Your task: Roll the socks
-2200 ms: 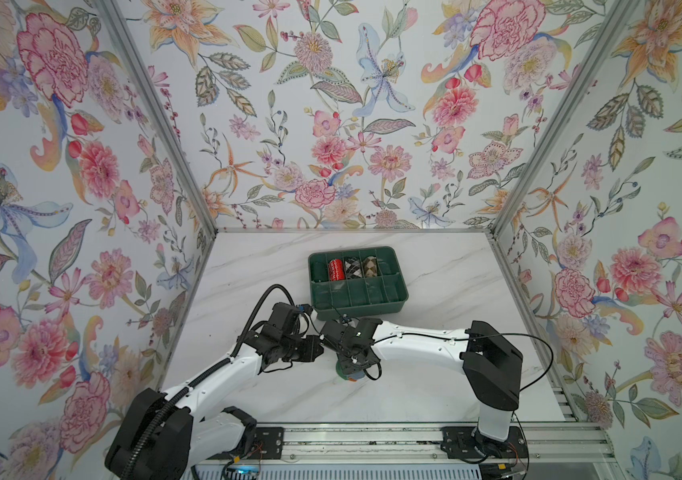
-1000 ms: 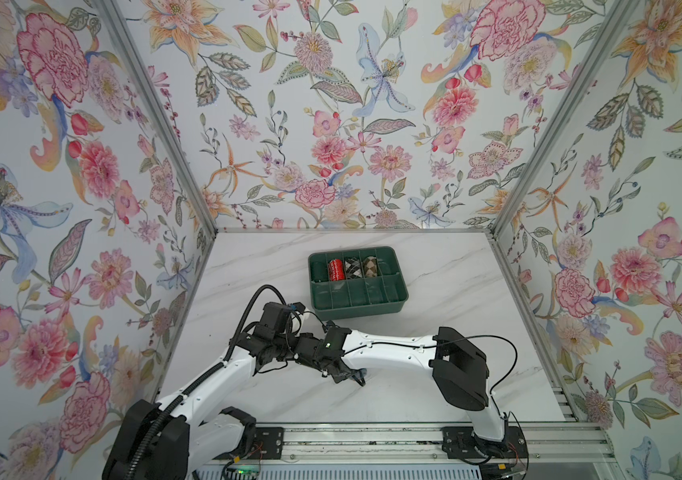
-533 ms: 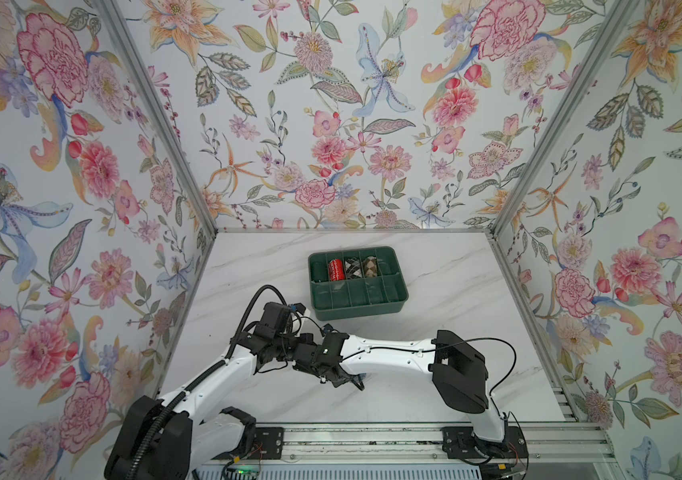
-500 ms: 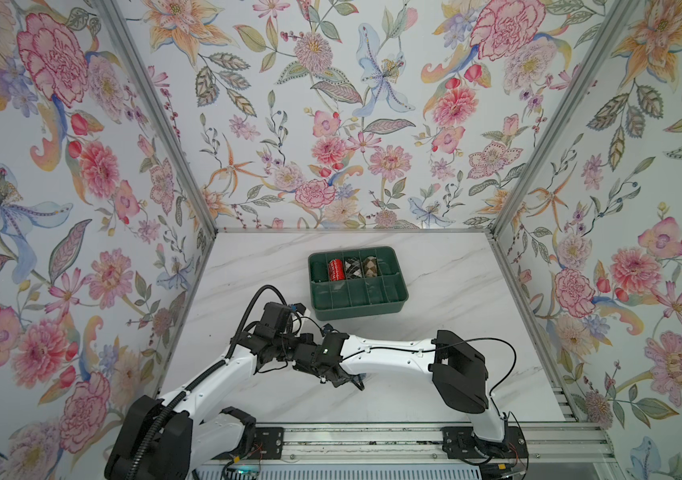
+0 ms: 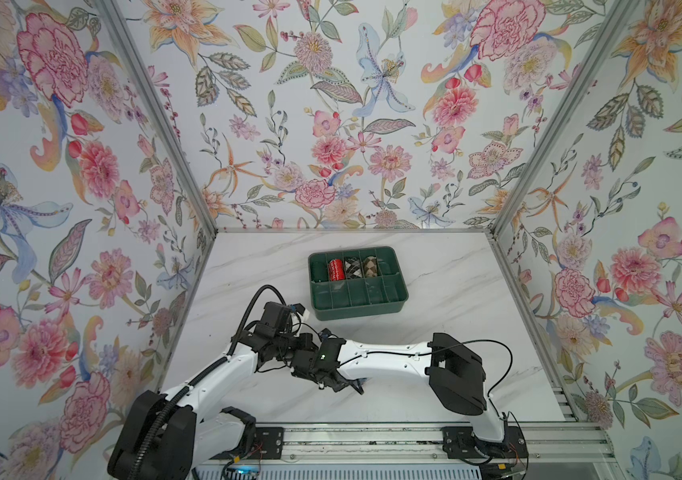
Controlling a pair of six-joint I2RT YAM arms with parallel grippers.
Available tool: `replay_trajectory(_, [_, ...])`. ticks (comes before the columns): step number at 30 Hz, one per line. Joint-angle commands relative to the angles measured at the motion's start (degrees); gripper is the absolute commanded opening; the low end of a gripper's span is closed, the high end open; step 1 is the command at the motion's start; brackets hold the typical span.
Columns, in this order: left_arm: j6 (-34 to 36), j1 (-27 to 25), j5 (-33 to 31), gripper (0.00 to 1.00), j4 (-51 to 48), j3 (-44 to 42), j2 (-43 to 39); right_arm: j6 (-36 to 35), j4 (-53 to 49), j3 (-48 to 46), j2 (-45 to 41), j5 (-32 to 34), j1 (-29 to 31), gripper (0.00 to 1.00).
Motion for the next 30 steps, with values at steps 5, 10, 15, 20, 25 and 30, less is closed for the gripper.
replay_trajectory(5, [1.67, 1.11, 0.57, 0.00, -1.24, 1.71, 1.40, -1.21, -1.59, -2.83, 5.68, -0.31, 2.52, 0.00])
replay_trajectory(10, [1.91, 1.57, 0.57, 0.00, -1.34, 2.07, 1.91, -2.67, -0.34, -2.81, 8.54, -1.96, 3.80, 0.00])
replay_trajectory(15, [1.91, 2.08, 0.48, 0.00, -1.36, 2.35, 2.06, -3.65, 5.60, -5.84, 8.97, -6.71, 2.42, 0.00])
replay_trajectory(20, [2.34, 2.68, 0.32, 0.00, -1.93, 3.50, 2.50, -4.07, 7.37, -6.55, 9.05, -6.98, -0.60, 0.00])
replay_trajectory(25, [2.53, 2.83, 0.26, 0.00, -2.22, 4.67, 3.14, -5.17, 8.93, -6.26, 8.80, -7.97, -4.80, 0.00])
replay_trajectory(30, [2.44, 2.88, 0.21, 0.00, -2.10, 4.89, 3.31, -6.34, 9.99, -6.12, 6.66, -8.17, -7.38, 0.00])
